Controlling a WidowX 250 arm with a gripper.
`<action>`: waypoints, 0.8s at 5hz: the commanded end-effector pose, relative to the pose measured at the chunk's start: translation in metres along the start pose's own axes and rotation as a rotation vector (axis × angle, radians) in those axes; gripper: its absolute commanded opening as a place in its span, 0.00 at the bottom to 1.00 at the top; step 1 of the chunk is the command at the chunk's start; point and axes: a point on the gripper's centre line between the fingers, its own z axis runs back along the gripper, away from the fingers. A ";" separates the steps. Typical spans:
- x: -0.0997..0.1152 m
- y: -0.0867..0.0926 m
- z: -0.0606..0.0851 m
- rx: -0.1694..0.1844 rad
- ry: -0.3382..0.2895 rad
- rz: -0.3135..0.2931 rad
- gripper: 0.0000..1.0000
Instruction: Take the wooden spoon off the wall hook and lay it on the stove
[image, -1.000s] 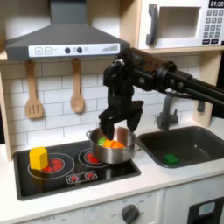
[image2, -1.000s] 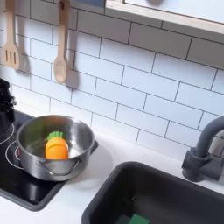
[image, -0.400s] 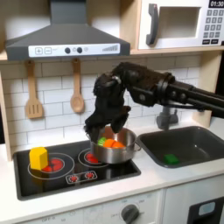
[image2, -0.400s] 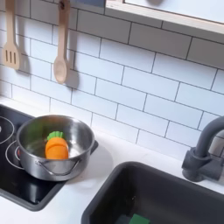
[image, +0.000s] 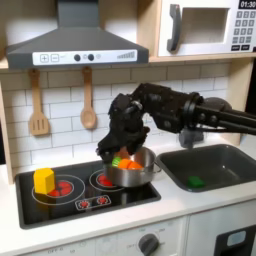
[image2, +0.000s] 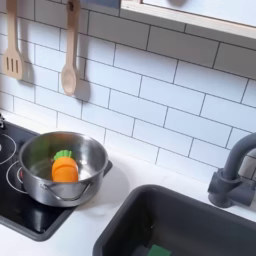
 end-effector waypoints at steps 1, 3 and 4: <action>0.013 0.001 0.003 -0.027 -0.070 0.050 1.00; 0.012 -0.006 0.011 -0.053 -0.036 0.064 1.00; 0.012 -0.006 0.011 -0.053 -0.035 0.069 1.00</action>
